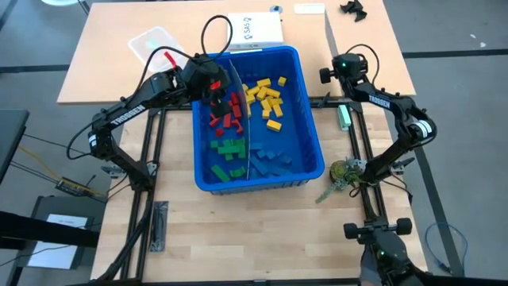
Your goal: Sort Items/Unsort Items
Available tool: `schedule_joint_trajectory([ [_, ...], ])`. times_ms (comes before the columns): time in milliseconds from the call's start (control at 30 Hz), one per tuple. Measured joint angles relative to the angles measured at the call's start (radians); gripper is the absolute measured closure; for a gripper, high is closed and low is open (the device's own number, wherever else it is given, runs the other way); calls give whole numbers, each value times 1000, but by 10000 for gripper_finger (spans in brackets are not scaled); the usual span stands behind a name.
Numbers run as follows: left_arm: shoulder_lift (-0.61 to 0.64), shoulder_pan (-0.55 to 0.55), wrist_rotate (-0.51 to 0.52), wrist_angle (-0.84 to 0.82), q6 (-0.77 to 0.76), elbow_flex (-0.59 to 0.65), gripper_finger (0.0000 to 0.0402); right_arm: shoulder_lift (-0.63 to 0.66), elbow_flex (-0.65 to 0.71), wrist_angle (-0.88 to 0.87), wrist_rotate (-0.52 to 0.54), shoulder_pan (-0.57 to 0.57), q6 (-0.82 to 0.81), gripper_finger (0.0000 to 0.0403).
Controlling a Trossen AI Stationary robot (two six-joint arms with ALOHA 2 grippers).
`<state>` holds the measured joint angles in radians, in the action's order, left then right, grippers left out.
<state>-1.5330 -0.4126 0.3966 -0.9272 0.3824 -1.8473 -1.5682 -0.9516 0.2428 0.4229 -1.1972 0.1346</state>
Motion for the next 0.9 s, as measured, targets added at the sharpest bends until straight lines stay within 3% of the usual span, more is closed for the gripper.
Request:
schedule_joint_trajectory([
  [233,0,0,-8,20,0,0,328,-111,-17,12,-53,-9,-4,374],
  [467,0,0,-8,19,-1,0,328,-111,-19,0,-81,-4,-9,289],
  [667,0,0,-8,19,-1,0,328,32,-44,-18,-101,21,-2,216],
  [900,0,0,-8,18,-1,0,328,277,-98,-86,-331,137,-18,183],
])
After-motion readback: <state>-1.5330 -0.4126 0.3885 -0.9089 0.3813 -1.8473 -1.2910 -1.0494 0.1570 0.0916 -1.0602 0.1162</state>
